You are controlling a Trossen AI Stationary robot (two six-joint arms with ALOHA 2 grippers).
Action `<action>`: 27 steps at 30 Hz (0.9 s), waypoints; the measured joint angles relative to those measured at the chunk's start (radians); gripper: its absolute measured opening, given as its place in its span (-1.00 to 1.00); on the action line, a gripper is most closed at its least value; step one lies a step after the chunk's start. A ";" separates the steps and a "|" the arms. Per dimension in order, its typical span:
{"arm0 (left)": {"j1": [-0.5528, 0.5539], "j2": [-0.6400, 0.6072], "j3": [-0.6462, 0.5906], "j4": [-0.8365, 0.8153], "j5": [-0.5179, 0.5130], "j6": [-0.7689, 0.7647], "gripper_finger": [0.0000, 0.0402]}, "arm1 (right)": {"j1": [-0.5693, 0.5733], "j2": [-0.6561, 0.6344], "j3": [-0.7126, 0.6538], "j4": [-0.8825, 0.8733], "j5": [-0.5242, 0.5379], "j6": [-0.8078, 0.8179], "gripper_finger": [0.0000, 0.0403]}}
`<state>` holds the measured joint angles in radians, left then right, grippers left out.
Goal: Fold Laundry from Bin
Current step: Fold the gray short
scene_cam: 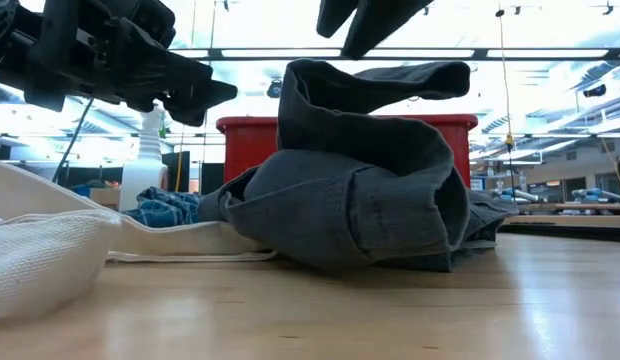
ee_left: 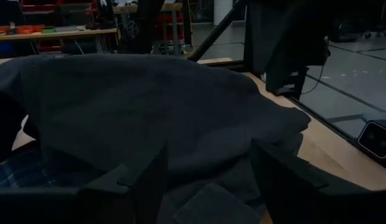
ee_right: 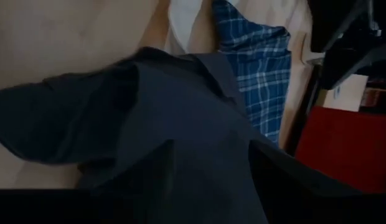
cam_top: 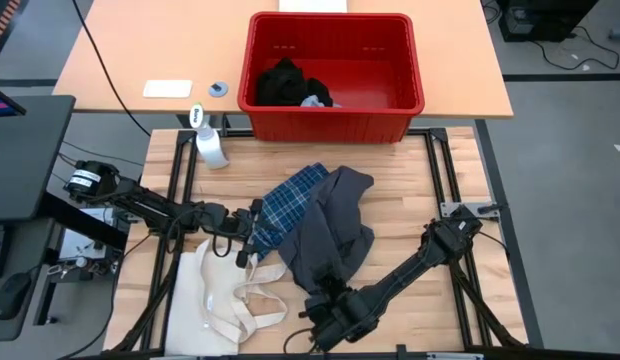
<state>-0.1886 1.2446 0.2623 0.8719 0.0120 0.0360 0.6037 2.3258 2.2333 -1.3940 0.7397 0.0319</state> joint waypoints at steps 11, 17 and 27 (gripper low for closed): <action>0.000 0.000 0.000 -0.070 0.000 -0.036 0.15 | 0.047 0.016 0.004 0.097 -0.029 0.044 0.39; 0.000 0.000 0.001 -0.080 0.000 -0.035 0.15 | 0.067 0.046 -0.005 0.088 0.050 0.011 0.60; 0.000 0.000 0.001 -0.087 -0.003 -0.087 0.15 | 0.081 0.046 -0.098 0.034 0.131 0.105 0.53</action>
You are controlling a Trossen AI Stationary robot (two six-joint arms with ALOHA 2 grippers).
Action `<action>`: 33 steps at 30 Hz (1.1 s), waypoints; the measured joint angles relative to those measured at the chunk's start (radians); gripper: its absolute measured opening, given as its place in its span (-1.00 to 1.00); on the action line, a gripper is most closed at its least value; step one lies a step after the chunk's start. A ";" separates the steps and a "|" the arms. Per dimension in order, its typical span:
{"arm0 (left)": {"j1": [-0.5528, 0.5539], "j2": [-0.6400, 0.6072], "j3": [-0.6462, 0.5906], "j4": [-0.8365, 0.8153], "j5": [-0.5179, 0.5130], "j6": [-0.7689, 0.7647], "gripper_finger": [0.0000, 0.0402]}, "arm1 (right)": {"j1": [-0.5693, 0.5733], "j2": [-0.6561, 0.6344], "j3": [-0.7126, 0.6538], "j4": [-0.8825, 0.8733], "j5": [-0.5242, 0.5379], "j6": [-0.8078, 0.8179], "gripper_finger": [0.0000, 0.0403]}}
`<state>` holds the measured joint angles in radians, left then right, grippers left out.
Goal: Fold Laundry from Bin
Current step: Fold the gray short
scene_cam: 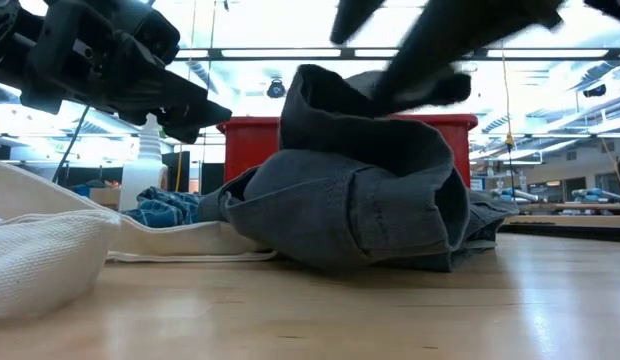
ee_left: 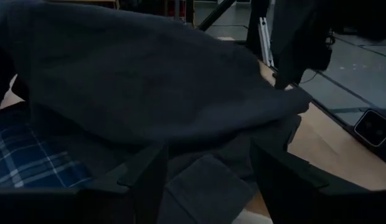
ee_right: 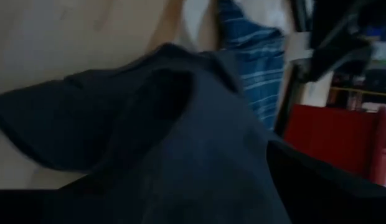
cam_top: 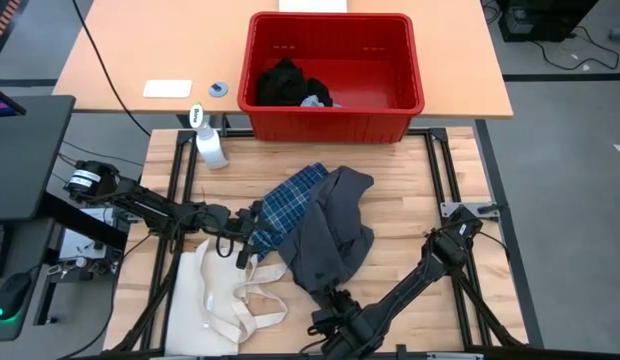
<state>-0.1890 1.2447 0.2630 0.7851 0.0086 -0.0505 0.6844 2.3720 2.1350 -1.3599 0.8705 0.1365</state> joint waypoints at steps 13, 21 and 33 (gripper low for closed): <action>0.000 0.000 0.000 -0.001 -0.043 -0.035 0.15 | 0.001 -0.001 -0.123 0.003 0.131 0.177 0.37; 0.001 0.000 0.000 -0.003 -0.053 -0.047 0.15 | -0.012 -0.001 -0.174 -0.004 0.176 0.327 -0.27; -0.009 0.000 0.000 0.027 -0.055 -0.080 0.15 | -0.048 -0.005 0.170 -0.203 0.300 0.419 -0.91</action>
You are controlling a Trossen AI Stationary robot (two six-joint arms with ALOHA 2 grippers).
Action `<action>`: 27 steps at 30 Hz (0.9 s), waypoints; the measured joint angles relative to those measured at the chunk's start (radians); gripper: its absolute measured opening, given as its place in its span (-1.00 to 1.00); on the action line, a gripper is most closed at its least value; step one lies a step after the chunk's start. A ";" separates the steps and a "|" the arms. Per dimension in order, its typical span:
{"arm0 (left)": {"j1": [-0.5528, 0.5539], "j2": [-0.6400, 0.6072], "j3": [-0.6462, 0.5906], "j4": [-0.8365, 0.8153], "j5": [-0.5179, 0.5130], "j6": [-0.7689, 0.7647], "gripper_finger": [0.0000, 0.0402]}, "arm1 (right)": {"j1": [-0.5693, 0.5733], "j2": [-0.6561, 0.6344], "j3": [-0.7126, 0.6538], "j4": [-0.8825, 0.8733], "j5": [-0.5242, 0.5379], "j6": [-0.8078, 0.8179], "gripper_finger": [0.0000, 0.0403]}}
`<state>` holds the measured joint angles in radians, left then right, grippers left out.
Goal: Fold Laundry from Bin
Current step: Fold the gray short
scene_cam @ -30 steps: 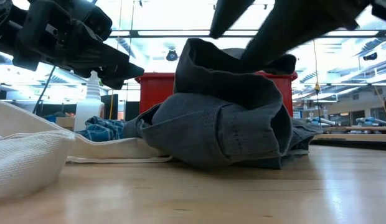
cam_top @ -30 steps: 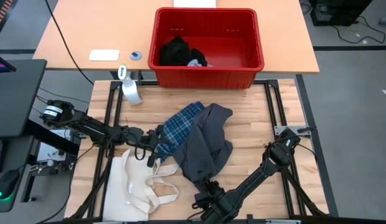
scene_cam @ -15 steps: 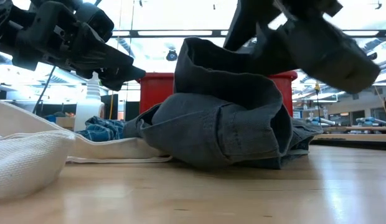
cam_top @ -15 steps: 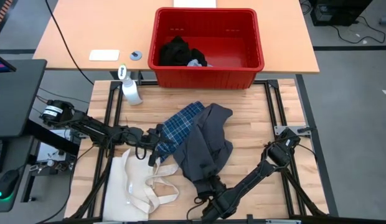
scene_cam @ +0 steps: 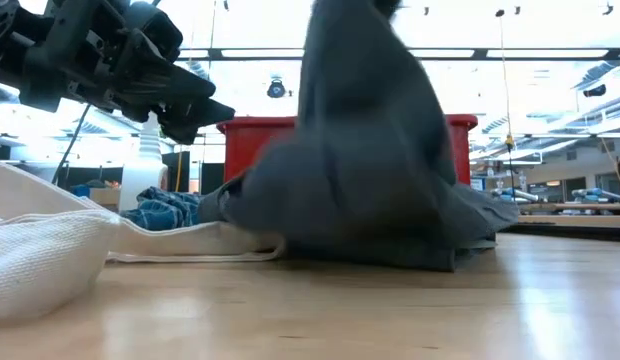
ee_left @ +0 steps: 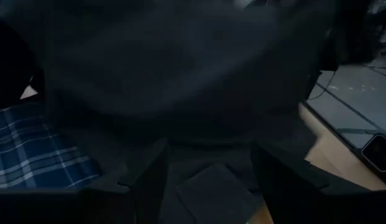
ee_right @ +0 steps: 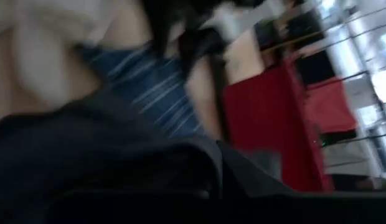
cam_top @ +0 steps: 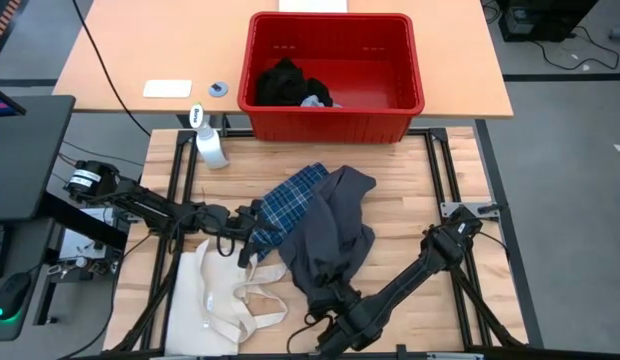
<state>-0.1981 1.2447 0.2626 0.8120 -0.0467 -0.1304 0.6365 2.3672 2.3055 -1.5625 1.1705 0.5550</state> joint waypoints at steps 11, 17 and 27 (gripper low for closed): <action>-0.041 0.000 -0.001 -0.031 0.000 0.038 0.15 | -0.135 -0.227 0.008 0.136 0.295 -0.127 -0.94; -0.048 0.000 0.000 -0.045 -0.006 0.033 0.15 | -0.239 -0.316 0.008 0.125 0.249 -0.054 -0.94; -0.048 0.000 0.000 -0.057 -0.054 -0.025 0.15 | -0.503 -0.304 0.003 0.121 -0.053 -0.145 -0.80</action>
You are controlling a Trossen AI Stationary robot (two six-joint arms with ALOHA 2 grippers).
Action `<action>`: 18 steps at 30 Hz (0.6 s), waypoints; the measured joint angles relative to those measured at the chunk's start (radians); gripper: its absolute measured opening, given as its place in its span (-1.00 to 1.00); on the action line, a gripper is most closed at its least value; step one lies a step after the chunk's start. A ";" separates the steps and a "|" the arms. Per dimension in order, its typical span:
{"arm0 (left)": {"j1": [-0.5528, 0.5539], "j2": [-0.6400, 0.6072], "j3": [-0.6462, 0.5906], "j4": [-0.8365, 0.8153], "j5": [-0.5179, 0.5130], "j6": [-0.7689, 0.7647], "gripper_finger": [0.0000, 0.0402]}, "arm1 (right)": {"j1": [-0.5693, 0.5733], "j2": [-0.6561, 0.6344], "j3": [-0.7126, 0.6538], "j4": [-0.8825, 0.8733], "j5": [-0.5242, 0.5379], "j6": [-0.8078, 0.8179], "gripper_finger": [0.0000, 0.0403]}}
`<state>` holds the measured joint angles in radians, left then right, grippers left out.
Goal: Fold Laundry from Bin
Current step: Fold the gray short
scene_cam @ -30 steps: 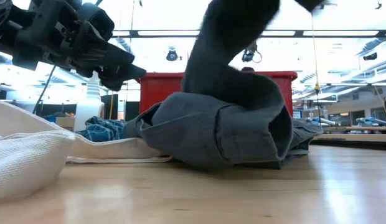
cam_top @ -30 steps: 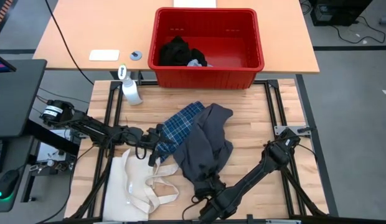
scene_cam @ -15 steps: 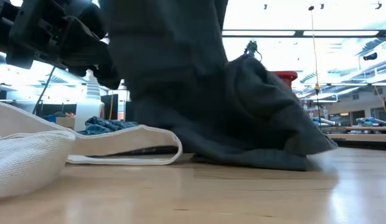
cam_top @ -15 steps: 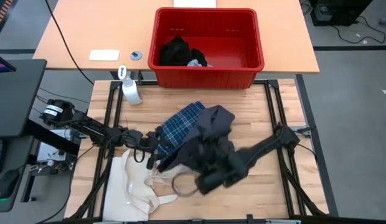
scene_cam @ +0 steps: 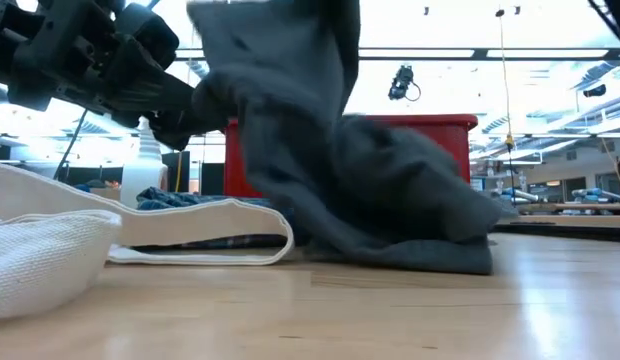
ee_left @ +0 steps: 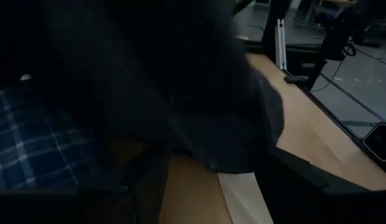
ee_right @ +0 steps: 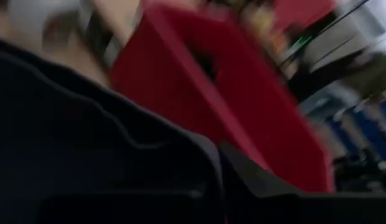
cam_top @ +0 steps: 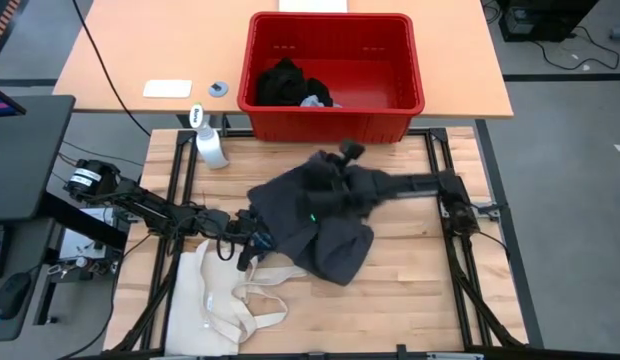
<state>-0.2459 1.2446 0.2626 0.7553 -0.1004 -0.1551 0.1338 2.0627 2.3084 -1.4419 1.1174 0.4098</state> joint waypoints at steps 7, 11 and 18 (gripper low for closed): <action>-0.005 0.000 0.000 -0.052 0.005 -0.027 0.15 | -0.116 0.017 -0.001 -0.019 -0.282 -0.061 -0.40; -0.026 0.000 0.000 -0.149 0.005 -0.028 0.15 | -0.088 0.009 -0.001 -0.059 -0.283 -0.062 -0.27; -0.140 0.001 -0.001 -0.253 0.243 -0.018 0.15 | 0.014 -0.004 0.000 -0.127 -0.402 0.001 -0.24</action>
<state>-0.3859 1.2455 0.2615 0.5024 0.1429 -0.1726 0.1480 2.0590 2.3081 -1.5686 0.7157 0.4111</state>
